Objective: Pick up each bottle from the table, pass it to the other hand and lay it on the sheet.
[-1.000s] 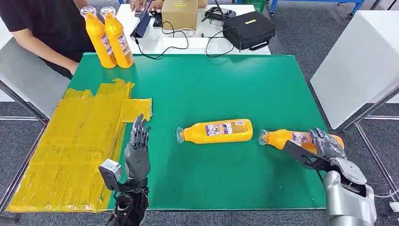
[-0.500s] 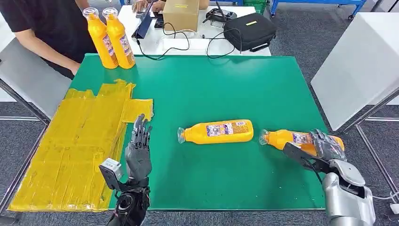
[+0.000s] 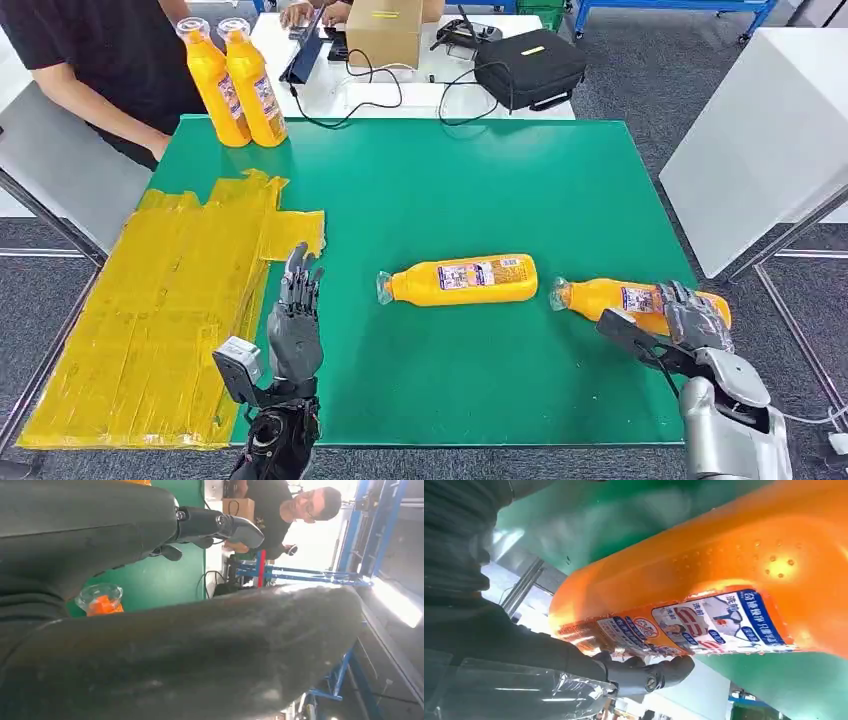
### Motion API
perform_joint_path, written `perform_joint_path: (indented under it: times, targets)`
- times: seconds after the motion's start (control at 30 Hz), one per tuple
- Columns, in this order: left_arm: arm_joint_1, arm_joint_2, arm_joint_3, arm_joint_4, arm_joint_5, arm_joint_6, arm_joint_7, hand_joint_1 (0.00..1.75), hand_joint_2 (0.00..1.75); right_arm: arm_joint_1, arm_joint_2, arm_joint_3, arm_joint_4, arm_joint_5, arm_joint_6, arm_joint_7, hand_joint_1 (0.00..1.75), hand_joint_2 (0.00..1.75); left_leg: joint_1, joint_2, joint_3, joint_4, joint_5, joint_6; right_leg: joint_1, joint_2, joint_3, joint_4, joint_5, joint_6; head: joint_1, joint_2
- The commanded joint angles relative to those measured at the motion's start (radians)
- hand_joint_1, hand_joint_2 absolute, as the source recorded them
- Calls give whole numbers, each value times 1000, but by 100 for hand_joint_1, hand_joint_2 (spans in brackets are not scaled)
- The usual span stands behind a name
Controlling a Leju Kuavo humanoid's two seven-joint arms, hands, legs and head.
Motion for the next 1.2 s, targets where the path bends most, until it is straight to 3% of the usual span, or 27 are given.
perform_joint_path:
  times: [0.03, 0.23, 0.37, 0.5, 0.6, 0.8, 1.2]
  targets:
    - [-15, -12, 4, 33, -3, -16, -13, 0, 0, 19, 1, -28, 122, 10, 31, 6, 0, 175, 1, -2, 2, -1, 0, 0, 1, -1, 3, -2, 0, -2, 0, 0]
    - [-28, -11, 28, 43, -2, -27, -13, 0, 0, -28, -35, -13, 195, 7, 5, -21, 0, 175, 1, -2, 3, -1, 0, 1, 1, -1, 4, -2, 0, -3, 0, 0]
    - [0, 6, 60, 31, 18, -31, -13, 0, 0, -76, 17, 2, 200, -38, -101, -77, 0, 175, 1, 2, 4, -2, -1, 0, 1, 3, 5, -2, 0, -3, 0, 0]
    - [23, 17, 85, 0, 33, -38, -13, 0, 0, -121, 42, 40, 158, -79, -109, -106, 0, 175, 0, 6, 4, -2, -1, 0, 1, 8, 3, -1, 1, -5, 0, 0]
    - [38, 17, 82, -23, 32, -45, -13, 0, 0, -145, 12, 39, 138, -129, -95, -135, 0, 175, 0, 5, 1, -1, -1, 0, 0, 6, 1, 1, 1, -3, 0, 0]
    - [42, 8, 68, -15, 27, -41, -13, 0, 0, -69, -60, 4, 64, -187, -62, -186, 0, 175, 0, -2, -1, -1, 0, 1, 0, -1, 1, 0, -1, -3, 0, 0]
    - [22, 19, 69, 13, 42, -42, -13, 0, 0, -74, -71, 9, 96, -185, -35, -169, 0, 175, -1, 1, -5, -1, -1, 1, -1, 1, -4, 0, 0, -3, 0, 0]
